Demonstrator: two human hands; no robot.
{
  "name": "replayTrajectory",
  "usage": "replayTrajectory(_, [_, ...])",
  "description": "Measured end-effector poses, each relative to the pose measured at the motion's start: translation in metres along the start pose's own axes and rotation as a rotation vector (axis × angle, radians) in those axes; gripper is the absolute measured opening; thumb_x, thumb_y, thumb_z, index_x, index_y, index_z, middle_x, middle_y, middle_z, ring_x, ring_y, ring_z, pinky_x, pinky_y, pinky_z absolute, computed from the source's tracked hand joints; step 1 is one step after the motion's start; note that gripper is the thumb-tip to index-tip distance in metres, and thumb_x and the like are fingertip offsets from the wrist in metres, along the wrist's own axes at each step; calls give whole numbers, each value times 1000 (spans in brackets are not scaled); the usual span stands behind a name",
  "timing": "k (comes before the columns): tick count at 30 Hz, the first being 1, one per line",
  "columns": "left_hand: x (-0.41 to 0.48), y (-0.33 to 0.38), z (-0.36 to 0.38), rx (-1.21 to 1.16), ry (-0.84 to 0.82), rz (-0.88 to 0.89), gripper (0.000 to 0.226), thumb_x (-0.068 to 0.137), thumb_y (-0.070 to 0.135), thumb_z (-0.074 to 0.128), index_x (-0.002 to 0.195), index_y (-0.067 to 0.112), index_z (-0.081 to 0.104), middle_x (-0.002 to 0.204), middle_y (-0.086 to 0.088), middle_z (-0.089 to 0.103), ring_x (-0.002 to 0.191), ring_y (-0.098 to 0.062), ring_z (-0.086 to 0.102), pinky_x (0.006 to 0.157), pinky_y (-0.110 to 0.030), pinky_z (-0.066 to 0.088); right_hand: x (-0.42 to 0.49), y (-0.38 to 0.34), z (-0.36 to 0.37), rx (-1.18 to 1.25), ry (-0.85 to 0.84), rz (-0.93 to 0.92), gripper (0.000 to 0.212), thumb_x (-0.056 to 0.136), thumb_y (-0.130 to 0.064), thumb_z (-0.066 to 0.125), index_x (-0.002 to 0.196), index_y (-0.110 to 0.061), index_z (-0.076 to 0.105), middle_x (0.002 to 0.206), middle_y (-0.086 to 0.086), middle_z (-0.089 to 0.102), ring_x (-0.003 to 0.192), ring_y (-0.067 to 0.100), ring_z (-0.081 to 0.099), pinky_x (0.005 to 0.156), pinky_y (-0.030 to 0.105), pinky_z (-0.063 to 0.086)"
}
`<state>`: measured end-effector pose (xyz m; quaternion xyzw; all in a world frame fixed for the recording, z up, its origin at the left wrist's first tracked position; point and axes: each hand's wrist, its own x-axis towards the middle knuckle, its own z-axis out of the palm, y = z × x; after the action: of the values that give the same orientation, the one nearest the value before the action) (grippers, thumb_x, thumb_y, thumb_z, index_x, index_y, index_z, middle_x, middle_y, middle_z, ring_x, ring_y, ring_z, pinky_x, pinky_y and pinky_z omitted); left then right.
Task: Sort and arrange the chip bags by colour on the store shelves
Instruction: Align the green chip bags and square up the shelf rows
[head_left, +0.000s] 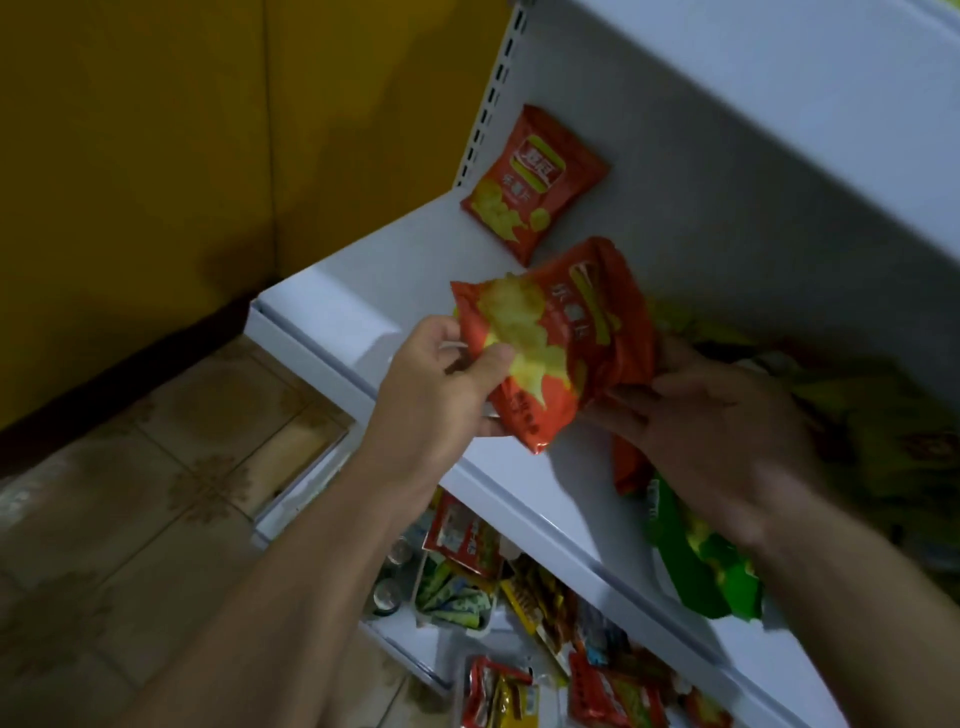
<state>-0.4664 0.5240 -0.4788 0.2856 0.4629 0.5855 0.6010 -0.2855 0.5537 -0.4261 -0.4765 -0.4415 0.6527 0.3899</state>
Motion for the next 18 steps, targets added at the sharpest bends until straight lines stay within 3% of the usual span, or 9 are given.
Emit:
replayTrajectory(3, [-1, -6, -19, 138, 72, 3, 19, 92, 19, 63, 107, 16, 52, 102, -3, 71, 85, -16, 71, 66, -35, 60, 5, 6, 8, -324, 117, -54, 30, 81, -28, 62, 106, -15, 69, 108, 9, 72, 102, 26, 68, 97, 51, 49])
replayTrajectory(6, [2, -11, -32, 280, 136, 34, 13, 92, 22, 64, 98, 24, 53, 94, 7, 70, 81, -7, 69, 68, -29, 58, 17, 11, 13, -594, 195, -99, 7, 88, -17, 64, 90, -13, 69, 89, 7, 75, 88, 25, 71, 91, 53, 52])
replayTrajectory(8, [6, -12, -40, 331, 204, 55, 11, 92, 22, 64, 94, 26, 54, 88, 10, 70, 77, -3, 69, 61, -21, 54, 26, 7, 11, -700, 222, -118, 3, 87, -11, 67, 84, -12, 68, 86, 11, 74, 87, 31, 70, 88, 56, 53])
replayTrajectory(10, [10, -11, -44, 342, 241, 50, 10, 91, 22, 65, 93, 24, 56, 86, 8, 72, 75, -7, 70, 63, -27, 57, 36, -4, 10, -790, 243, -162, 10, 85, -8, 68, 80, -15, 65, 84, 11, 73, 82, 31, 69, 82, 51, 56])
replayTrajectory(14, [20, -4, -46, 296, 313, 48, 12, 90, 21, 66, 96, 18, 56, 86, 4, 72, 75, -12, 70, 67, -36, 61, 54, -21, 21, -851, 216, -214, 12, 89, -12, 65, 80, -19, 62, 70, -1, 67, 53, 17, 63, 45, 31, 54])
replayTrajectory(16, [24, 0, -50, 328, 345, 85, 14, 90, 25, 67, 94, 22, 53, 86, 8, 69, 74, -3, 66, 66, -24, 57, 62, -25, 26, -927, 190, -226, 8, 90, -16, 65, 83, -20, 62, 64, -2, 65, 44, 24, 61, 38, 29, 50])
replayTrajectory(18, [24, 4, -56, 490, 317, 129, 18, 90, 35, 65, 95, 31, 48, 89, 15, 62, 73, 8, 58, 56, -7, 43, 72, -34, 32, -966, 167, -255, 7, 90, -15, 64, 85, -19, 63, 65, -2, 66, 45, 28, 62, 39, 30, 50])
